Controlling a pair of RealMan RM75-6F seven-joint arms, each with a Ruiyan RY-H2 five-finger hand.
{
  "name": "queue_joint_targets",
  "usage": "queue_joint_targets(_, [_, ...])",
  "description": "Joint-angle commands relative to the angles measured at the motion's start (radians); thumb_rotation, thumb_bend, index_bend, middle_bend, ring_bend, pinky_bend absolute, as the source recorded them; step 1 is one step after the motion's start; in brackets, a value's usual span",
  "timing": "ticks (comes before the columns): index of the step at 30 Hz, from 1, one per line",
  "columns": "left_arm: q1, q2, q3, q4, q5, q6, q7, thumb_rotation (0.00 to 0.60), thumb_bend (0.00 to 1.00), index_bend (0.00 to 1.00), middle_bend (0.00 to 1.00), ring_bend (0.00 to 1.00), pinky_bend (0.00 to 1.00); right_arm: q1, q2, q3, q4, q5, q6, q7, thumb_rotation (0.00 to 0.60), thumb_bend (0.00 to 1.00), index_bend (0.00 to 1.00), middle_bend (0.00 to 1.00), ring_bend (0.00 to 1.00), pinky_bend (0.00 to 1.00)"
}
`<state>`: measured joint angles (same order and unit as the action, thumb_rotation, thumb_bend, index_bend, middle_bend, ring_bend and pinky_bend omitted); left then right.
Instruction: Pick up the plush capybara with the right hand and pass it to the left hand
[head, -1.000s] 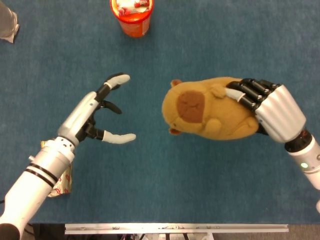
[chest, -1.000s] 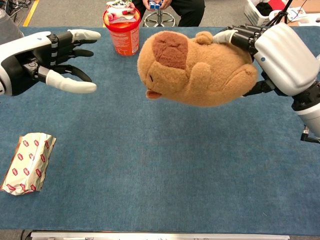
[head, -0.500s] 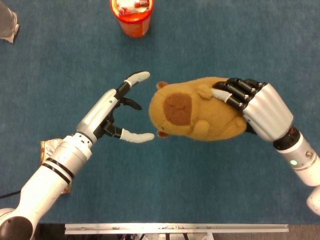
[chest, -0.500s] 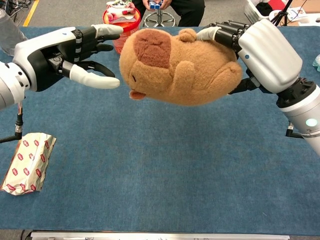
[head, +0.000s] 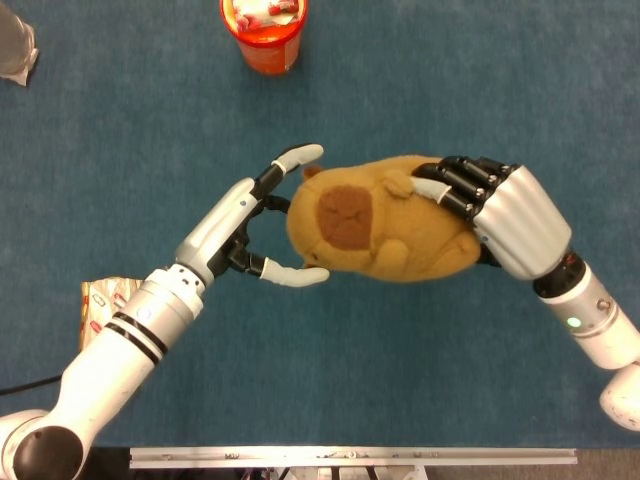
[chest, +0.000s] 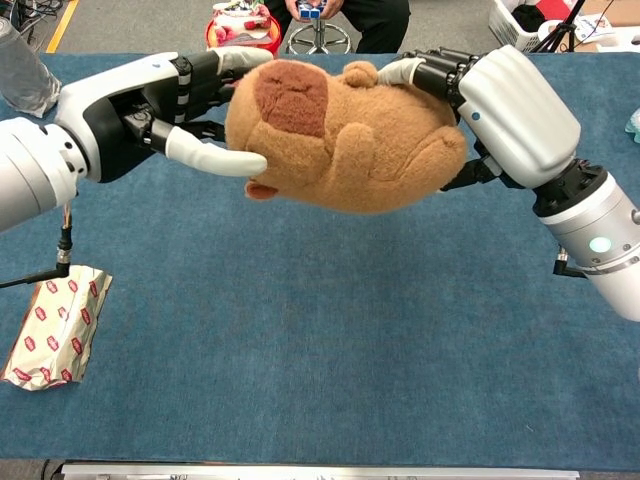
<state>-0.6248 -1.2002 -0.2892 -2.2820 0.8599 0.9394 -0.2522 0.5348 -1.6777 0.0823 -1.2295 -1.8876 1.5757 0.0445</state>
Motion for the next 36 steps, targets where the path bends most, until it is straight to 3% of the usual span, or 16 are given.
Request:
queue_joint_targets(1, [-0.010,-0.019,0.000,0.019,-0.015,0.000,-0.006,0.600,0.00,0.06,0.00,0.00,0.27,0.002,-0.004,-0.004,0.002,-0.001,0.003,0.000,0.600,0.00,0.70,0.64,0.64,0.68])
queue_joint_targets(16, [-0.027,-0.050,-0.002,0.000,0.007,-0.031,-0.047,0.600,0.00,0.06,0.00,0.00,0.27,0.021,-0.043,-0.001,0.048,0.047,-0.029,0.014,0.600,0.00,0.70,0.64,0.64,0.68])
queue_joint_targets(36, [-0.043,-0.133,0.022,0.072,0.003,-0.003,-0.027,0.600,0.00,0.07,0.00,0.00,0.27,0.038,-0.075,-0.012,0.056,0.055,-0.029,0.025,0.600,0.00,0.70,0.64,0.64,0.68])
